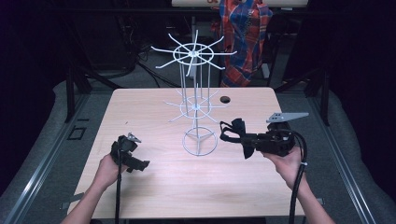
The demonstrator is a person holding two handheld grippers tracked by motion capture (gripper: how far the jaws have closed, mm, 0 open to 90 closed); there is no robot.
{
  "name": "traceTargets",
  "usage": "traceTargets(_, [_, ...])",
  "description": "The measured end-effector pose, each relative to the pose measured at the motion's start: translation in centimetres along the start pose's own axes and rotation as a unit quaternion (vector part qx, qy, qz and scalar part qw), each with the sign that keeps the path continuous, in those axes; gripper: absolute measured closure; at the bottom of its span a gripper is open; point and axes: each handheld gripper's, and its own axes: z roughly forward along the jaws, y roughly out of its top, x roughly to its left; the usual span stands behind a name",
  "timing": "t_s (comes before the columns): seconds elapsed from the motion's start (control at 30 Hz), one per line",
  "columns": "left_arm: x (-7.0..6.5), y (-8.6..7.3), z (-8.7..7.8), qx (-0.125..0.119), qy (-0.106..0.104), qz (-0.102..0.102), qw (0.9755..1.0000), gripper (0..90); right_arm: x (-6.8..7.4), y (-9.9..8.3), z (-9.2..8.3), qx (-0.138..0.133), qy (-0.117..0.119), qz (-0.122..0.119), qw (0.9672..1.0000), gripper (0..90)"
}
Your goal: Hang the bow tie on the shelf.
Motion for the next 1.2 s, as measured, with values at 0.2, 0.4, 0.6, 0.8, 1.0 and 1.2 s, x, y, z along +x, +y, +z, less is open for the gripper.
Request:
traceTargets(0.2, [0.0, 0.0, 0.0, 0.000, 0.000, 0.000, 1.0000, 0.1, 0.0, 0.6, 0.7, -0.003, 0.002, -0.001, 1.0000, 72.3])
traceTargets(0.4, [0.0, 0.0, 0.0, 0.000, 0.000, 0.000, 1.0000, 0.2, 0.0, 0.8, 1.0, -0.005, 0.004, -0.006, 1.0000, 72.3])
traceTargets(0.6, [0.0, 0.0, 0.0, 0.000, 0.000, 0.001, 1.0000, 0.1, 0.3, 1.0, 0.6, -0.018, 0.012, -0.013, 0.9997, 72.4])
traceTargets(0.8, [0.0, 0.0, 0.0, 0.001, 0.001, 0.001, 1.0000, 0.2, 1.0, 1.1, 0.9, -0.013, 0.027, -0.025, 0.9992, 72.3])
traceTargets(1.0, [0.0, 0.0, 0.0, 0.001, 0.001, 0.001, 1.0000, 0.1, 1.1, 1.0, 1.8, 0.000, 0.026, -0.024, 0.9994, 72.3])
traceTargets(1.2, [0.0, 0.0, 0.0, 0.002, -0.001, 0.002, 1.0000, 0.1, 0.5, 0.9, 3.0, 0.004, 0.021, 0.000, 0.9998, 72.3])
